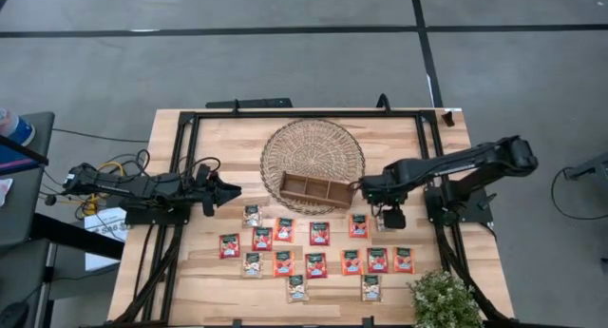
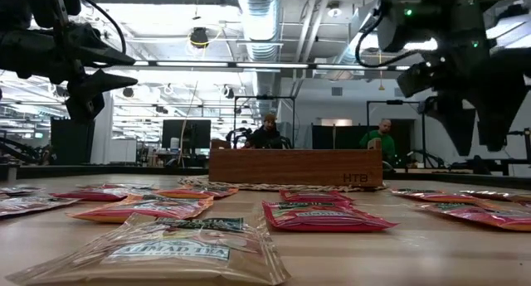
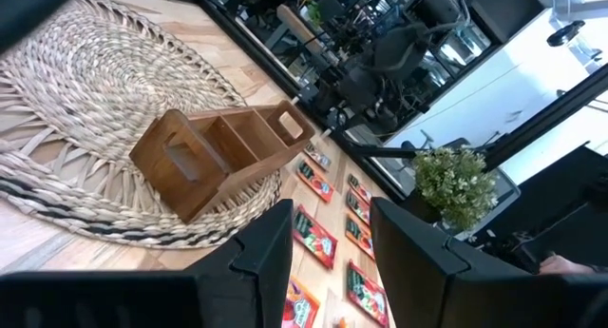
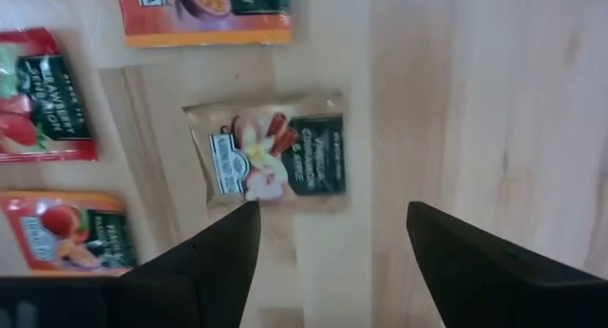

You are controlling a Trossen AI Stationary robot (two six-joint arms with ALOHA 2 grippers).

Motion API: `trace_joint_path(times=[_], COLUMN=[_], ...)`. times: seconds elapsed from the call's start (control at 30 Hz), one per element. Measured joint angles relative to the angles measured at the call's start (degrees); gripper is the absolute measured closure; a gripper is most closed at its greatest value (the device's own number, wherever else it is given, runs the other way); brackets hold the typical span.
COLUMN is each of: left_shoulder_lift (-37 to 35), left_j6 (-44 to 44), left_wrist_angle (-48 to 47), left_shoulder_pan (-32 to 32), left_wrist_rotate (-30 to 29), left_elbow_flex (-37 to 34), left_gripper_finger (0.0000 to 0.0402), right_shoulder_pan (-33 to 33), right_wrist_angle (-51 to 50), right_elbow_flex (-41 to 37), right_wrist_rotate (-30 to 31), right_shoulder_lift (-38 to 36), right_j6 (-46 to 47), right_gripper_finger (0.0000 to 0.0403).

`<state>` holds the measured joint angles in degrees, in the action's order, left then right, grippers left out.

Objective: Pick & Place Tea
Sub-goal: Put the brown tea bag into the right section of the wooden organizer

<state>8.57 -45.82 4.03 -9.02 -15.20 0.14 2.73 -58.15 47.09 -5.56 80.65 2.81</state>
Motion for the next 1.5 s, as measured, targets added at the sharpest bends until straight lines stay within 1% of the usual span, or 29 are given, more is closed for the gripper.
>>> trace_joint_path(times=[0.17, 0.27, 0.43, 0.67, 0.73, 0.9, 1.03, 1.17, 1.23, 1.33, 1.5], left_shoulder_lift=[0.0, 0.0, 0.0, 0.0, 0.0, 0.0, 0.0, 0.0, 0.0, 0.0, 0.0], left_j6=[-0.2, -0.3, -0.4, -0.3, -0.4, -0.3, -0.3, -1.1, -2.1, -2.9, -3.1], left_wrist_angle=[-0.1, -0.1, -0.2, -0.3, -0.3, -0.2, -0.1, -0.1, -0.1, -0.1, -0.1], left_shoulder_pan=[0.0, 0.0, 0.0, 0.0, 0.0, 0.0, 0.0, 0.0, 0.0, 0.0, 0.0], left_wrist_rotate=[0.0, 0.0, 0.0, 0.0, 0.0, 0.5, 2.1, 3.1, 3.3, 3.4, 3.5], left_elbow_flex=[0.0, 0.0, 0.0, 0.0, 0.0, 0.0, 0.0, 0.0, 0.0, 0.0, 0.0], left_gripper_finger=[0.0268, 0.0268, 0.0268, 0.0268, 0.0268, 0.0268, 0.0268, 0.0268, 0.0268, 0.0268, 0.0268], right_shoulder_pan=[0.7, 0.6, 1.0, 1.0, 1.0, 1.0, 1.1, 1.3, 1.4, 1.3, 1.3], right_wrist_angle=[2.6, 5.0, 8.1, 10.3, 10.2, 10.1, 9.4, 10.0, 10.7, 12.8, 13.8], right_elbow_flex=[-0.3, -1.6, -5.3, -5.6, -5.9, -5.5, -4.9, -5.1, -5.7, -5.9, -5.8], right_wrist_rotate=[2.3, 2.5, 2.8, 2.9, 2.9, 3.4, 3.0, 3.0, 3.5, 4.1, 4.0], right_shoulder_lift=[3.8, 4.9, 5.0, 5.0, 5.1, 8.9, 11.8, 11.5, 10.1, 8.1, 7.7], right_j6=[-1.4, -1.5, -1.1, -1.2, -1.2, -1.1, -1.3, -1.1, -0.5, 0.0, 0.2], right_gripper_finger=[0.0143, 0.0143, 0.0143, 0.0143, 0.0143, 0.0143, 0.0143, 0.0144, 0.0152, 0.0178, 0.025])
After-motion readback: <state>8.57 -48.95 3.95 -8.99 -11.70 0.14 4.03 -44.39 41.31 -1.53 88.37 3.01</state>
